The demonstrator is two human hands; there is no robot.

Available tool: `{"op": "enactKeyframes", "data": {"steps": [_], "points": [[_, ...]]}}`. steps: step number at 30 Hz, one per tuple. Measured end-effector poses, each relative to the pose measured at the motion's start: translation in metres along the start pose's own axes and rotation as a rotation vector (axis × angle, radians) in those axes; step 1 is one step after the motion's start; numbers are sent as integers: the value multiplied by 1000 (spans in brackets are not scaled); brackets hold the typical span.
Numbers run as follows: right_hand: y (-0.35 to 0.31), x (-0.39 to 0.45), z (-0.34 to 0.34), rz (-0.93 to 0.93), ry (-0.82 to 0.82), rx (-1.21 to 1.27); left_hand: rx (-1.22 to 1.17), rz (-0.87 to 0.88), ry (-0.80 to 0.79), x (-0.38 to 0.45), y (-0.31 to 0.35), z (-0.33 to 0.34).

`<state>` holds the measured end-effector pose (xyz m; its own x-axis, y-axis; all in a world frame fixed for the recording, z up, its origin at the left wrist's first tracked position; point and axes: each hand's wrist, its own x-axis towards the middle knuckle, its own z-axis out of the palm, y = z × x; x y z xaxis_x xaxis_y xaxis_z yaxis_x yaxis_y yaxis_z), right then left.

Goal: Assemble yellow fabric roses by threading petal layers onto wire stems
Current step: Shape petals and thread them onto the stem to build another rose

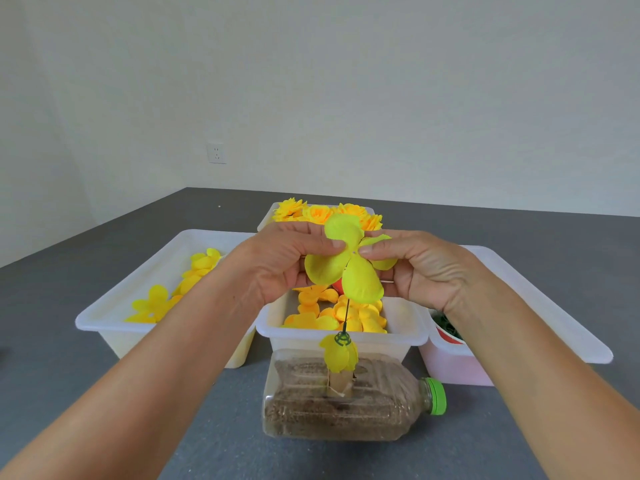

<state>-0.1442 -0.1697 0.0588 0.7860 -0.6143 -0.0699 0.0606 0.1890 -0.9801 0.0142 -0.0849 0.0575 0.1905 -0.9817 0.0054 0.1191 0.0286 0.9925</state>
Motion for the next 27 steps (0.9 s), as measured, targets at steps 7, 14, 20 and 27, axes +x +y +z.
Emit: {"op": "enactKeyframes", "data": {"steps": [7,14,20,27], "points": [[9,-3,5,50,15,-14,-39,-66,17,-13,-9,0],[19,0,6,81,81,-66,-43,-133,56,-15,-18,0],[19,-1,5,99,84,-54,-31,-151,58,-11,-21,3],[23,-4,5,112,39,-30,-15,-188,4,-12,-26,3]]}}
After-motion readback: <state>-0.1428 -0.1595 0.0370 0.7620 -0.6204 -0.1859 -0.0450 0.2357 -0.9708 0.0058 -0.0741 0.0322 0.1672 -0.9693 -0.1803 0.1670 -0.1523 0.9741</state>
